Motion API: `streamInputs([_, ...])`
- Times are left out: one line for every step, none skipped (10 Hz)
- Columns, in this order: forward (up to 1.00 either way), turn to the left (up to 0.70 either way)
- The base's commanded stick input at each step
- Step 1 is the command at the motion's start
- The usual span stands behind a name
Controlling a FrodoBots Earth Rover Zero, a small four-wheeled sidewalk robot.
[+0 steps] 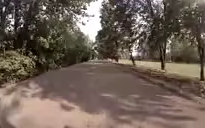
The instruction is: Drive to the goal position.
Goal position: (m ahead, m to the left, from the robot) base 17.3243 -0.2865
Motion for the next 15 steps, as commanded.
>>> streamInputs([0.7, 0.0])
streamInputs([0.7, 0.0])
streamInputs([0.7, 0.0])
streamInputs([0.7, 0.0])
streamInputs([0.7, 0.0])
streamInputs([0.7, 0.0])
streamInputs([0.7, 0.0])
streamInputs([0.7, 0.0])
streamInputs([0.7, 0.0])
streamInputs([0.7, 0.0])
streamInputs([0.7, 0.16])
streamInputs([0.7, 0.35])
streamInputs([0.7, 0.35])
streamInputs([0.7, 0.35])
streamInputs([0.7, 0.0])
